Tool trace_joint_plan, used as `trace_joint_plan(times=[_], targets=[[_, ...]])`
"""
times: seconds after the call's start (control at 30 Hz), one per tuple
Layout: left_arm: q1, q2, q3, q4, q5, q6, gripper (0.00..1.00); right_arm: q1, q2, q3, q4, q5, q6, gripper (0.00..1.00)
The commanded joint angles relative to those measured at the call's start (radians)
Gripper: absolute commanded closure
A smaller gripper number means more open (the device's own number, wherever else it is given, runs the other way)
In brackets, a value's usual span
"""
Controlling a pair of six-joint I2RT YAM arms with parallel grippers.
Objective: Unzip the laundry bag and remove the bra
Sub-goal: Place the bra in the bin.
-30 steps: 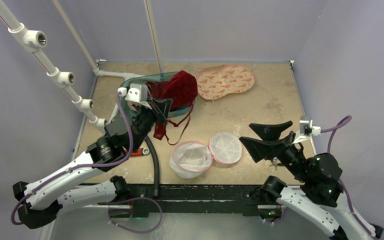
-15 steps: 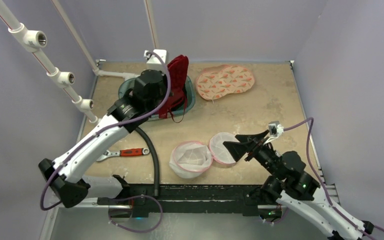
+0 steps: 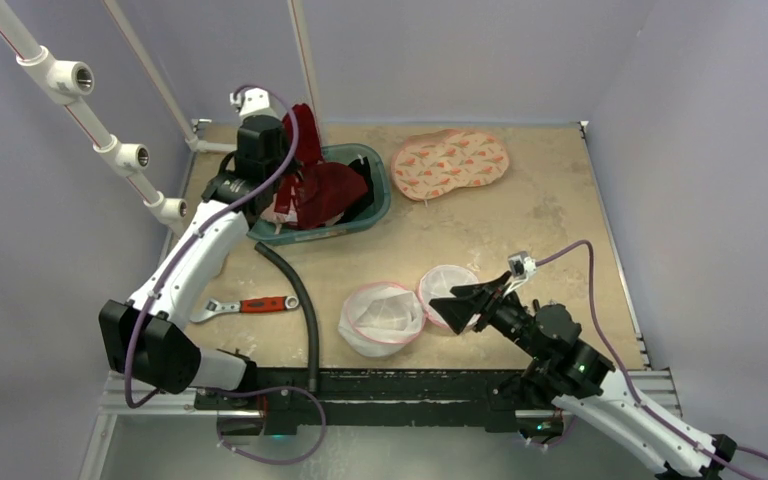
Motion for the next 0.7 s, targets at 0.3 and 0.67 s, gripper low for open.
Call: trace_joint_plan(times=[0.3,0.67], targets=[[0.256,-0.104,-0.375,0.54,0.412,-0.164,1.0,0.002,-0.027,-0.035,0.095,-0.049,0.012,0.04],[0.275,-0.104,-0.604,0.885,0.5,-0.056,1.0,0.003,-0.104,-0.045,0.042,-0.037,0.016,0.05]])
